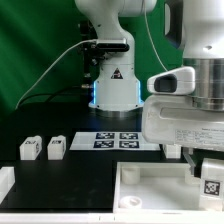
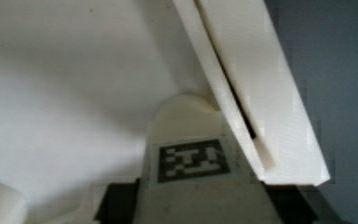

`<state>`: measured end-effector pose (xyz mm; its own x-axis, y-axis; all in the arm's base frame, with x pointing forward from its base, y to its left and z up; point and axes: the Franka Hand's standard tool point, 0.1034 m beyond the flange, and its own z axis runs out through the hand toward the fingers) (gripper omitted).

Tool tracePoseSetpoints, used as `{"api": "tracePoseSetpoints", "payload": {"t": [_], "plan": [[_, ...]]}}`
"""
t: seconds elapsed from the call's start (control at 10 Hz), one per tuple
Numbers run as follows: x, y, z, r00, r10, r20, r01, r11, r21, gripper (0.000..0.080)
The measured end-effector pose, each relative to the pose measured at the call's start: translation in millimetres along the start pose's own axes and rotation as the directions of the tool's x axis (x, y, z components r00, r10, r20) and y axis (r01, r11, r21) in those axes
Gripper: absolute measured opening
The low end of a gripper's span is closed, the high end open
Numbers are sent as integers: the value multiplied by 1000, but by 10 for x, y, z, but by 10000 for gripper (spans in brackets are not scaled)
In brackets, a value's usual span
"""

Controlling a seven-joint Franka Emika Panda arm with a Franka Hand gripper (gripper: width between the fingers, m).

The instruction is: Assemble one leg

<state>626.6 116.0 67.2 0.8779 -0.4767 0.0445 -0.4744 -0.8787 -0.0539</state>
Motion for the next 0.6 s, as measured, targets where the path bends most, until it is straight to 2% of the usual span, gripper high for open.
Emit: {"api": "tracePoseSetpoints", "payload": {"t": [0.3, 0.6], "plan": [[33, 86, -8, 990, 141, -9, -141, 989, -33, 310], [44, 105, -9, 991, 137, -10, -137, 990, -34, 310]]}}
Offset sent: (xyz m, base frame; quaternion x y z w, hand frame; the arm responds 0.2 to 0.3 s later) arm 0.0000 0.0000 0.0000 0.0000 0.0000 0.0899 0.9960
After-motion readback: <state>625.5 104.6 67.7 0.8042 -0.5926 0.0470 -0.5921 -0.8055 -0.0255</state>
